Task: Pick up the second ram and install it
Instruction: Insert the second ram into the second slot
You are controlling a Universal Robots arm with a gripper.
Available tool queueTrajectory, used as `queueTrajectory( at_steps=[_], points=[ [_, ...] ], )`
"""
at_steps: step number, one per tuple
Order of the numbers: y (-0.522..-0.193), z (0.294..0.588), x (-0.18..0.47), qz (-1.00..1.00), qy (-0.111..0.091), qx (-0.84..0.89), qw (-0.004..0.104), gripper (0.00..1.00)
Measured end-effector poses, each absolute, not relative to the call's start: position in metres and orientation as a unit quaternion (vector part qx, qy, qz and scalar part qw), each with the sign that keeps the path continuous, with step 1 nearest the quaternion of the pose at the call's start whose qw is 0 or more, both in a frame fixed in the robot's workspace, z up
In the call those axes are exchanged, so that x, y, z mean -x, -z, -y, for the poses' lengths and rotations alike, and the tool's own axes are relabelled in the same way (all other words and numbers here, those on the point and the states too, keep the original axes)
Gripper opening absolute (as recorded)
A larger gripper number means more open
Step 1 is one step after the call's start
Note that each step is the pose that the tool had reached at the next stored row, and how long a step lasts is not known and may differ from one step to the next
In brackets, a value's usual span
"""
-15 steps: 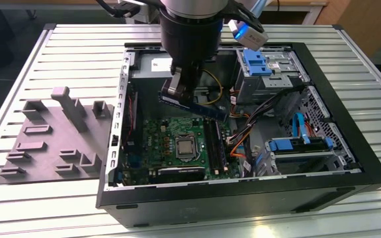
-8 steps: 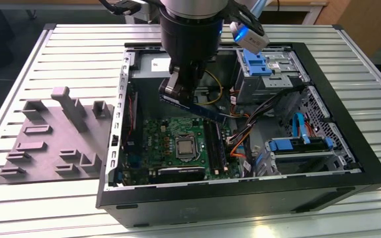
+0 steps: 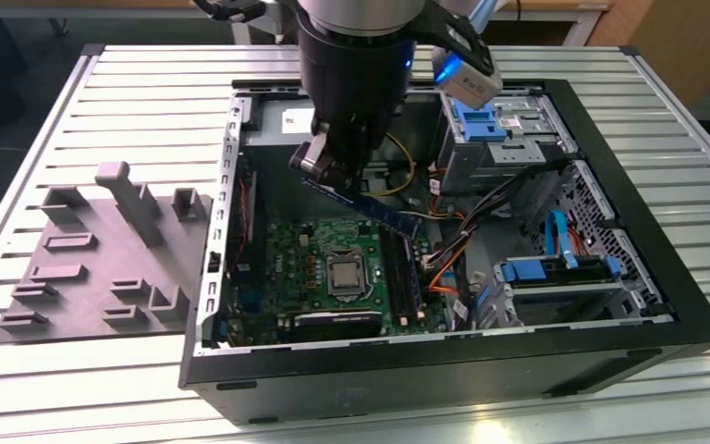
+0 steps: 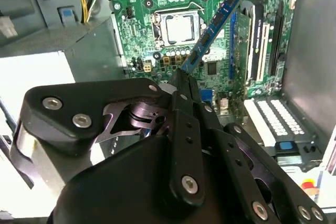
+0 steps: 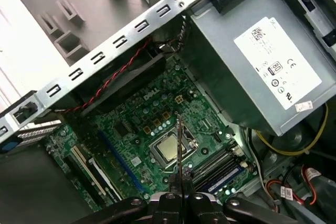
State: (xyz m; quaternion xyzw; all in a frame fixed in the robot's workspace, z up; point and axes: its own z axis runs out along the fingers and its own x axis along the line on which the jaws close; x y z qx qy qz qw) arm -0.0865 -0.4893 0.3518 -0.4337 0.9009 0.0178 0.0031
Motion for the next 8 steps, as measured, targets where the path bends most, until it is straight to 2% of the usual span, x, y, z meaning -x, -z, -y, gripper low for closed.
queueTrajectory(
  at_steps=[8],
  points=[
    [-0.3514,0.4893,0.0865,-0.923,-0.018,0.385,0.004,0.12]
  ],
)
